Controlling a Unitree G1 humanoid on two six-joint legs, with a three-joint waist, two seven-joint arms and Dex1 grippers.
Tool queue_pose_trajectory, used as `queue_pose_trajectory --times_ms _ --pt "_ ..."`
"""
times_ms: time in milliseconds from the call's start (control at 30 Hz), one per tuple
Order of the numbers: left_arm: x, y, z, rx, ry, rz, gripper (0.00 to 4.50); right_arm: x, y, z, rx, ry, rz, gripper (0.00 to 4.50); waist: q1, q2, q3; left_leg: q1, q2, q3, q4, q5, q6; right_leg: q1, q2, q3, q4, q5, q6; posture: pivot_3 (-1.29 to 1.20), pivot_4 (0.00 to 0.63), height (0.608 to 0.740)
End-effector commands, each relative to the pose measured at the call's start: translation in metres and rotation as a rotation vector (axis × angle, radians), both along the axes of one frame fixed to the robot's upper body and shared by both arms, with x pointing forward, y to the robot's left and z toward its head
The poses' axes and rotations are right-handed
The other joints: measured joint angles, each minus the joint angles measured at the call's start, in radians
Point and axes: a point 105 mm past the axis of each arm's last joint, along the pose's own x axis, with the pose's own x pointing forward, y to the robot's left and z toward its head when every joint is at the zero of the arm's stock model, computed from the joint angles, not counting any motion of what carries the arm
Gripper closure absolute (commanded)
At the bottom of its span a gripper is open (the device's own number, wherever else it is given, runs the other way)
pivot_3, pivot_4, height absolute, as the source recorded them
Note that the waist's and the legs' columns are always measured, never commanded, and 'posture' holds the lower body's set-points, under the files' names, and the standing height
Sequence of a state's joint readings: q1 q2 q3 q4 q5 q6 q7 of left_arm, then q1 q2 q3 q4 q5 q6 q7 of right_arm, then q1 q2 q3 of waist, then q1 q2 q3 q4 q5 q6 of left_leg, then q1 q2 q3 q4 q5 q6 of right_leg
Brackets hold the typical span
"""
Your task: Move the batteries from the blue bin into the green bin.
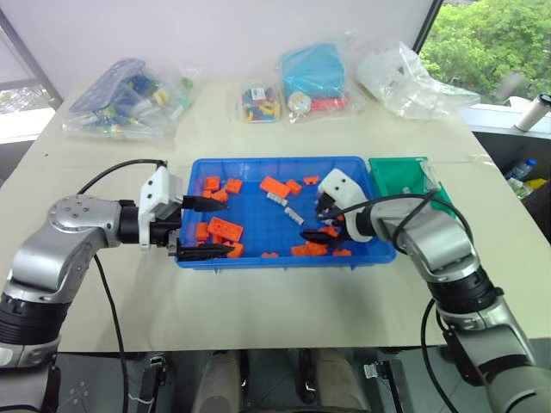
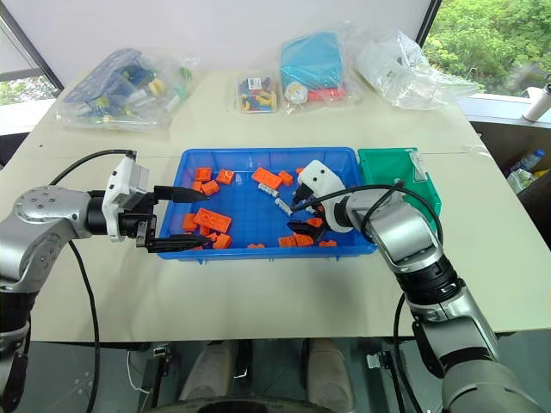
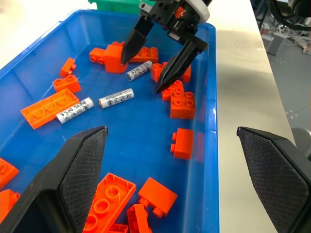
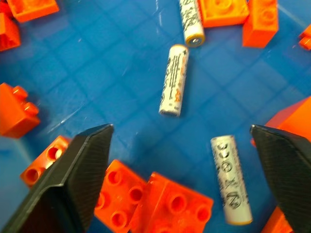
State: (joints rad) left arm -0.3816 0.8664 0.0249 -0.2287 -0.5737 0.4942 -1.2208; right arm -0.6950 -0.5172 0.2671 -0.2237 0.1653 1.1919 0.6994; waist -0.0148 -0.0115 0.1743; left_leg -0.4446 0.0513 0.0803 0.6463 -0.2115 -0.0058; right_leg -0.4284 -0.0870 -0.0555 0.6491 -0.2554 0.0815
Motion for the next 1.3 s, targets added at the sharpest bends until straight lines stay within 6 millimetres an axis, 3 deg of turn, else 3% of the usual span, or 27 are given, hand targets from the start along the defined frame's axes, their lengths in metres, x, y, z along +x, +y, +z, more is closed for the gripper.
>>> queue_pose_trajectory --times_ms 33,200,433,533,767,900,1000,1133,1300 --pt "0.000 0.005 0.006 0.012 -0.038 0.010 0.00 0.008 0.019 0.022 0.043 -0.071 0.041 0.06 -0.001 0.000 0.000 0.000 0.000 0.000 0.000 0.000 0.000 0.000 0.000 0.000 0.000 0.000 0.000 0.00 0.150 0.736" --pt "0.000 0.004 0.006 0.009 -0.045 0.013 0.00 0.015 0.034 0.007 0.035 -0.049 0.064 0.06 0.004 0.000 0.000 0.000 0.000 0.000 0.000 0.000 0.000 0.000 0.000 0.000 0.000 0.000 0.000 0.00 0.150 0.736" --pt "-0.002 0.004 0.004 0.002 -0.048 0.025 0.00 0.017 0.032 -0.026 0.005 0.021 0.052 0.06 0.001 0.000 0.000 0.000 0.000 0.000 0.000 0.000 0.000 0.000 0.000 0.000 0.000 0.000 0.000 0.00 0.150 0.736" --pt "-0.003 0.004 0.003 -0.001 -0.047 0.028 0.00 0.018 0.032 -0.031 0.003 0.018 0.054 0.93 0.000 0.000 0.000 0.000 0.000 0.000 0.000 0.000 0.000 0.000 0.000 0.000 0.000 0.000 0.000 0.00 0.150 0.736" --pt "-0.003 0.006 0.004 -0.004 -0.044 0.036 0.00 0.011 0.033 -0.028 0.027 0.028 0.071 4.36 0.002 0.000 0.000 0.000 0.000 0.000 0.000 0.000 0.000 0.001 0.000 0.000 0.000 0.000 0.000 0.00 0.150 0.736" --pt "-0.002 0.005 0.002 -0.003 -0.040 0.028 0.00 0.011 0.029 -0.008 0.076 0.008 0.048 4.41 0.002 0.000 0.000 0.000 0.000 0.000 0.000 0.000 0.000 0.001 0.000 0.000 0.000 0.000 0.000 0.00 0.150 0.736" --pt "0.000 0.004 0.001 -0.005 -0.036 0.019 0.00 0.016 0.012 0.024 0.121 -0.052 -0.014 4.41 0.003 0.000 0.000 0.000 0.000 0.000 0.000 0.000 0.000 0.001 0.000 0.000 0.000 0.000 0.000 0.00 0.150 0.736" --pt "0.001 0.001 0.000 -0.008 -0.030 0.001 0.00 0.020 -0.038 0.066 0.155 -0.141 -0.167 4.41 0.009 0.000 0.000 -0.001 0.000 0.000 0.001 0.000 0.000 0.000 -0.001 0.000 0.000 0.000 0.000 0.00 0.150 0.736" --pt "0.003 -0.002 -0.002 -0.009 -0.025 -0.017 0.00 0.011 -0.108 0.085 0.094 -0.199 -0.351 4.41 0.005 0.000 0.000 0.000 0.000 0.000 0.000 0.000 0.001 0.000 -0.001 0.000 -0.002 0.000 0.000 0.00 0.150 0.736"
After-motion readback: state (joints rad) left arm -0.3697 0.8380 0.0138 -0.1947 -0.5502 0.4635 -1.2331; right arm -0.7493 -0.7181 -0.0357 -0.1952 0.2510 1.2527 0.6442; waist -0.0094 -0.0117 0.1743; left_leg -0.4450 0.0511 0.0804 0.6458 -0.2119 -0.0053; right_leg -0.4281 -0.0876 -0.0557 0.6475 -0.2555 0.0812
